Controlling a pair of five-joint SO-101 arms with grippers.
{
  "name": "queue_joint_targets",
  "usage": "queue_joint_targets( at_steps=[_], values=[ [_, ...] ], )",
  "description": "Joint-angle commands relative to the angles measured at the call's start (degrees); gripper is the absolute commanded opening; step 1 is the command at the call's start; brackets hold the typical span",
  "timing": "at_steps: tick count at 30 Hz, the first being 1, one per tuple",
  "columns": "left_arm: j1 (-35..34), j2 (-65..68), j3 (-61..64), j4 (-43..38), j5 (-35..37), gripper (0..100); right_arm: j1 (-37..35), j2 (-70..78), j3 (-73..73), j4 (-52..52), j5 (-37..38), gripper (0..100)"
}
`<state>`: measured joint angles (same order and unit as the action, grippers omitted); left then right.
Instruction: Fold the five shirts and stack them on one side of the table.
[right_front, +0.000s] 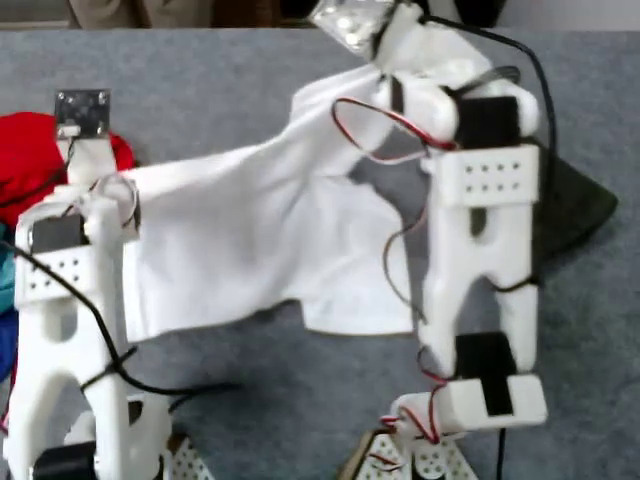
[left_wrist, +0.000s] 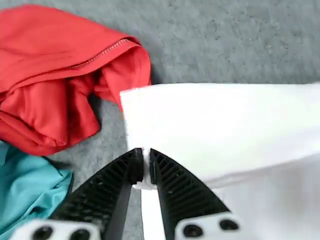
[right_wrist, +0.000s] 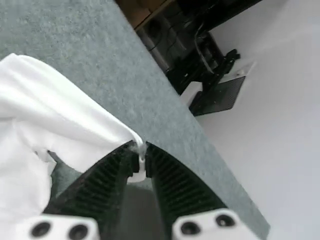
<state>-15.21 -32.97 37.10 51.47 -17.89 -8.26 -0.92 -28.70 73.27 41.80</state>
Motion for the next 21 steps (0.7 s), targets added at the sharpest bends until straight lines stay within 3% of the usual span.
queue_joint_targets(
  at_steps=[1,5,9,16,21],
  values=[
    [-2.6,-3.6,-0.1,-4.1,-0.5,2,2.0,-4.7,-3.0,-8.1,0.4,0.5],
    [-5.5,-4.8,-0.4,-14.4,3.3,2,1.9,-3.1,-0.3,-27.9,-4.0,0.5],
    [-9.1,-7.4,-4.8,-17.1,6.6,2,0.7,-3.0,1.3,-39.7,-8.5,0.5],
    [-12.0,-14.4,-8.6,-16.2,6.8,2,0.9,-13.6,1.1,-35.8,-16.5,0.5],
    [-11.6,-22.3,-11.7,-7.1,6.7,2,2.8,-23.6,1.0,-26.7,-20.4,0.5]
  ],
)
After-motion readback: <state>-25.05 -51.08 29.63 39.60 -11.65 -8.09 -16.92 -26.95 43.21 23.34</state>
